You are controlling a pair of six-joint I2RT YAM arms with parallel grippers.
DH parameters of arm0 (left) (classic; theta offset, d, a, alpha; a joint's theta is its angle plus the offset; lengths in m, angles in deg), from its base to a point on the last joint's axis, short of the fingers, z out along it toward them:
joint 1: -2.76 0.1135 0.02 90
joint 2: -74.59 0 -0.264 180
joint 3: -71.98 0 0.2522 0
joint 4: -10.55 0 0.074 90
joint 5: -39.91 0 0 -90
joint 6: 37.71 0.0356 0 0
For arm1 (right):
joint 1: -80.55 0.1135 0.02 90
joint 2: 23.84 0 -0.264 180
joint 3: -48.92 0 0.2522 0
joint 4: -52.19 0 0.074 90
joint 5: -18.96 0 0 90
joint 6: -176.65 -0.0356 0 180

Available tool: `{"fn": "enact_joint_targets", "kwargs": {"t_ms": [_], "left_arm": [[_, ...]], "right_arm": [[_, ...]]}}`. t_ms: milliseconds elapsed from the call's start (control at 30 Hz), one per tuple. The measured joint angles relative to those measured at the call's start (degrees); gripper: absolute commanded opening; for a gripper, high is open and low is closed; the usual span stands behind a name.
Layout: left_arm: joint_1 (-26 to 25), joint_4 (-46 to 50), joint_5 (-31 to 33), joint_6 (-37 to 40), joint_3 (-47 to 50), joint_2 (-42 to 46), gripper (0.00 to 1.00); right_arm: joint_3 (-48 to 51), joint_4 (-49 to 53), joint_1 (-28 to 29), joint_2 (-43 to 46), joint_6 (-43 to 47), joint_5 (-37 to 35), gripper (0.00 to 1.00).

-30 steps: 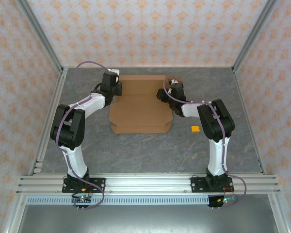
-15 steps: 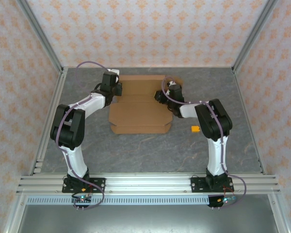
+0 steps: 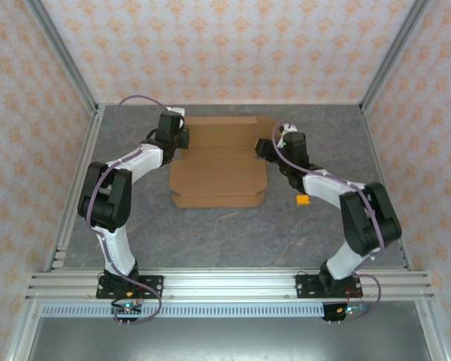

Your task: Fold the paper box

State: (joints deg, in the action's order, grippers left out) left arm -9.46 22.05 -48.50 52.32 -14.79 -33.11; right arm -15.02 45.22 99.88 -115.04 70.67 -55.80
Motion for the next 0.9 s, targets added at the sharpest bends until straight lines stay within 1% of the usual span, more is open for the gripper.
{"fn": "enact_joint_targets", "kwargs": {"t_ms": [67, 167, 233, 300, 433, 567, 633, 700, 900], "left_arm": [[0.0, 0.1, 0.0, 0.0, 0.0, 0.0, 0.00], [0.0, 0.3, 0.0, 0.0, 0.0, 0.0, 0.00], [0.0, 0.3, 0.0, 0.0, 0.0, 0.0, 0.00], [0.1, 0.3, -0.1, 0.0, 0.0, 0.0, 0.00], [0.3, 0.4, -0.2, 0.0, 0.0, 0.0, 0.00], [0.3, 0.4, -0.2, 0.0, 0.0, 0.0, 0.00], [0.3, 0.4, -0.3, 0.0, 0.0, 0.0, 0.00], [0.3, 0.4, -0.5, 0.0, 0.0, 0.0, 0.00], [0.4, 0.5, -0.9, -0.1, 0.0, 0.0, 0.00]], "right_arm": [[0.9, 2.0, -1.4, 4.1, 1.4, -0.5, 0.61], [1.2, 3.8, -5.3, 8.4, 2.6, -1.0, 0.61], [0.2, 4.7, -8.4, 9.2, 2.5, -1.5, 0.60], [-2.9, 6.7, -11.9, 7.8, 2.0, -1.8, 0.58], [-14.0, 10.5, -17.0, -1.6, 0.0, -1.4, 0.55], [-24.6, 14.6, -18.1, -12.7, -0.7, 0.8, 0.50], [-29.3, 17.0, -18.1, -18.2, -0.7, 3.2, 0.47], [-33.6, 18.7, -18.0, -23.8, -0.7, 6.6, 0.46], [-42.1, 23.8, -18.0, -33.9, -0.5, 17.8, 0.44]]}}
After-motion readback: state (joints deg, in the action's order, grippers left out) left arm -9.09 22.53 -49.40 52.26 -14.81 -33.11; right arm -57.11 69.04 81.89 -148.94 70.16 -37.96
